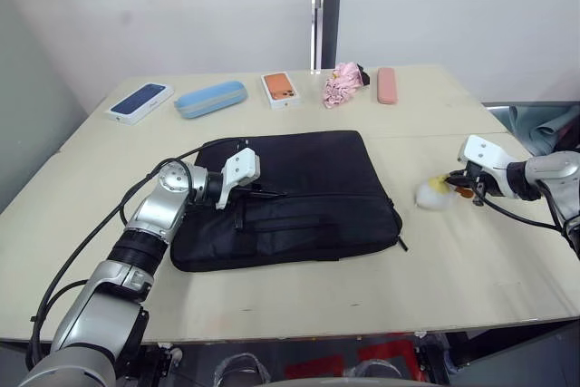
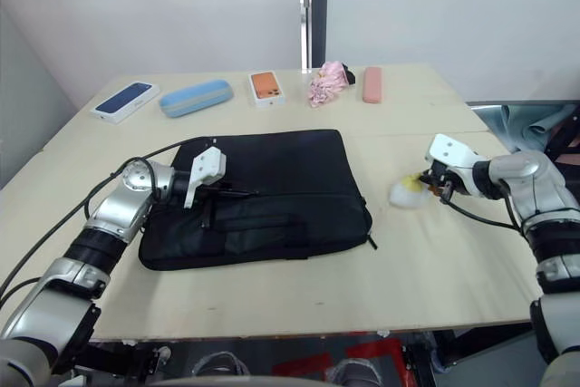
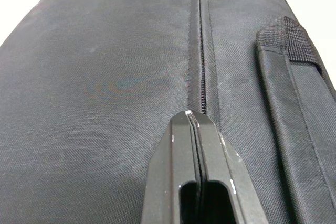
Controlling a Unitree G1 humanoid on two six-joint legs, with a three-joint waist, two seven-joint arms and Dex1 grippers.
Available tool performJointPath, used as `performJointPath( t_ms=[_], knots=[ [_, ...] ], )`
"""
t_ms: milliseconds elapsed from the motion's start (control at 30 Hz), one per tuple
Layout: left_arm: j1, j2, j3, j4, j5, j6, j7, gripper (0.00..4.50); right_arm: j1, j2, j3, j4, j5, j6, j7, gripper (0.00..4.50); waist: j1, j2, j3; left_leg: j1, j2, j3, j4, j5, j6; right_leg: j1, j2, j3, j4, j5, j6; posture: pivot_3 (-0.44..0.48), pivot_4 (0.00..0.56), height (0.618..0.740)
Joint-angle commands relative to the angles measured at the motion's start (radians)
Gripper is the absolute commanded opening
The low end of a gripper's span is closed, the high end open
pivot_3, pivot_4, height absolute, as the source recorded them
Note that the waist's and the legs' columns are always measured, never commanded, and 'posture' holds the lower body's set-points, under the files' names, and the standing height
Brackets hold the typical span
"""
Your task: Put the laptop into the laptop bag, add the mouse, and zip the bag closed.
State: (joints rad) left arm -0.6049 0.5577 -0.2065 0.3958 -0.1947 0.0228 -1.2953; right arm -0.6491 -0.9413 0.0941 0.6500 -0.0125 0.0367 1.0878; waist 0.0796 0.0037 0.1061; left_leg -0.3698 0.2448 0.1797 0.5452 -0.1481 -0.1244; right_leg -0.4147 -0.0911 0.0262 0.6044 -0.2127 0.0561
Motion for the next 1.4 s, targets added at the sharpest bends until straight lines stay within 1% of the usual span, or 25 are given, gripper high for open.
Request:
performJointPath(
  t_ms=[33, 500, 700, 1400],
  knots=[
    [0.103, 0.010, -0.107, 0.065, 0.075, 0.073, -0.058, 0.00, -0.063, 0.020, -0.029, 0.012, -0.016, -0.033, -0.066, 0.04, -0.004, 0.001, 0.000, 0.000, 0.000, 0.000, 0.000, 0.000, 0.000, 0.000, 0.000, 0.000, 0.000, 0.000, 0.000, 0.000, 0.150, 0.740],
    [0.125, 0.019, -0.117, 0.029, 0.073, 0.089, -0.059, 0.00, -0.137, 0.143, -0.011, 0.092, -0.060, -0.083, -0.158, 0.04, -0.011, 0.004, -0.002, 0.000, 0.000, 0.000, 0.000, -0.001, 0.000, 0.001, 0.000, 0.000, 0.000, 0.000, -0.001, 0.000, 0.150, 0.740],
    [0.126, 0.017, -0.118, 0.027, 0.077, 0.087, -0.054, 0.00, -0.185, 0.185, -0.015, 0.176, -0.086, -0.127, -0.219, 0.04, -0.013, 0.006, -0.004, 0.000, 0.000, 0.000, 0.000, -0.001, 0.000, 0.001, 0.000, 0.000, 0.000, 0.000, -0.001, 0.000, 0.150, 0.740],
    [0.138, 0.013, -0.119, 0.007, 0.074, 0.095, -0.047, 0.00, -0.309, 0.262, -0.013, 0.406, -0.130, -0.233, -0.349, 0.04, -0.014, 0.008, -0.005, 0.000, 0.000, 0.000, 0.000, -0.001, 0.000, 0.001, 0.000, 0.000, 0.000, -0.001, -0.001, 0.000, 0.150, 0.740]
  ],
)
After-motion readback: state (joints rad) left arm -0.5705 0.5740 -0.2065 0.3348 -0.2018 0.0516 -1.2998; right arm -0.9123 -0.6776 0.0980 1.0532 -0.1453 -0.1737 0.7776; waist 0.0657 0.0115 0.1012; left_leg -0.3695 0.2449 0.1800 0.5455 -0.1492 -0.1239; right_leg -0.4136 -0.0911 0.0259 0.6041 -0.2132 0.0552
